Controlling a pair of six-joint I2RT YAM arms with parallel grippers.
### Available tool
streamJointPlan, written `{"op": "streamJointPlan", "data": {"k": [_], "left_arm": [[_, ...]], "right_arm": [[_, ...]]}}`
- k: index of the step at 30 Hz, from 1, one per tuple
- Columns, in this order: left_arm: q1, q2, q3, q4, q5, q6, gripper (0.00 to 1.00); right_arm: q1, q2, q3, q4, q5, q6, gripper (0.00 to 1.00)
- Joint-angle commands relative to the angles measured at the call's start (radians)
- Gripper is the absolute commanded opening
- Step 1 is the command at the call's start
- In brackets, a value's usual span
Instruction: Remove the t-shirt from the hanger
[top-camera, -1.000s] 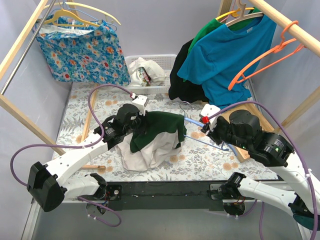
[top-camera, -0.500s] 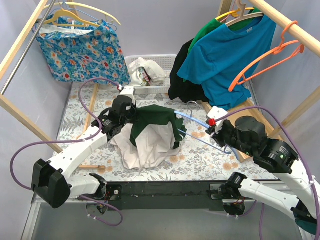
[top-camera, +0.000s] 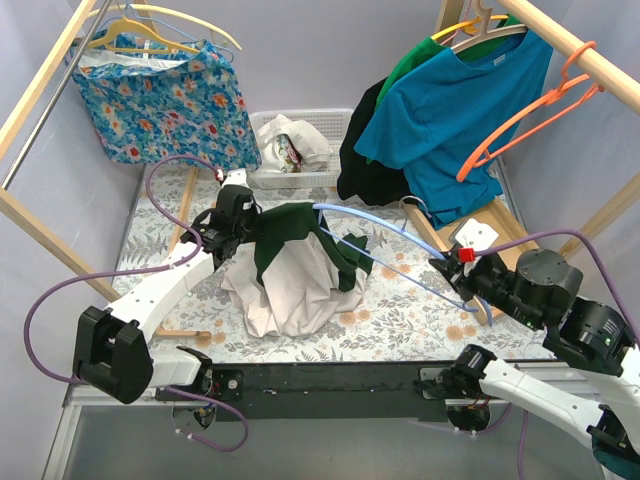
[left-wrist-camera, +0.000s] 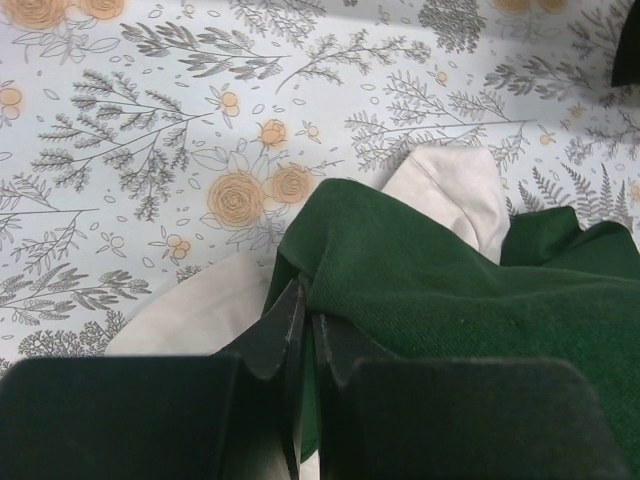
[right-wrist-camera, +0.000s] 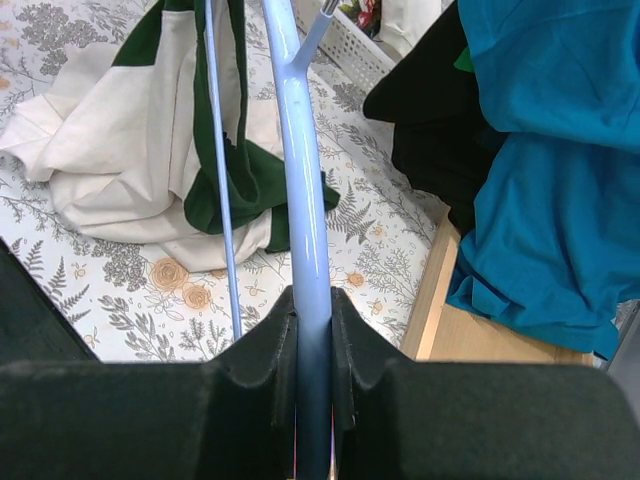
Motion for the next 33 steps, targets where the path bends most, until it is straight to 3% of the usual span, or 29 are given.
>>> {"op": "streamJointPlan", "data": {"k": [1, 11, 18, 21, 22, 26, 33], "left_arm": [[0.034, -0.023, 0.003, -0.019, -0.026, -0.030, 0.00], [0.065, -0.080, 0.042, -0.042, -0.090, 0.001, 0.00], [0.070, -0.123, 0.036, -0.035, -0.021, 0.033, 0.01], [0.070, -0.147, 0.037, -0.027, 0.043, 0.068, 0.30], [0.070, -0.155, 0.039, -0.016, 0.054, 0.088, 0.58], [0.068, -0.180, 0.069, -0.024, 0.076, 0.139, 0.74], [0.070, -0.256, 0.088, 0.010, 0.229, 0.251, 0.80]], "right_arm": [[0.001, -0.035, 0.070, 0.121, 0.022, 0.017, 0.01], [0.001, -0.043, 0.056, 0.113, 0.031, 0.022, 0.01], [0.001, -0.029, 0.042, 0.121, 0.017, 0.020, 0.01], [0.001, -0.012, 0.033, 0.129, -0.009, 0.017, 0.01], [0.001, 0.002, 0.032, 0.129, -0.013, 0.015, 0.01], [0.000, 0.038, 0.016, 0.127, -0.041, 0.022, 0.01], [0.001, 0.095, 0.006, 0.129, -0.087, 0.043, 0.01]]}}
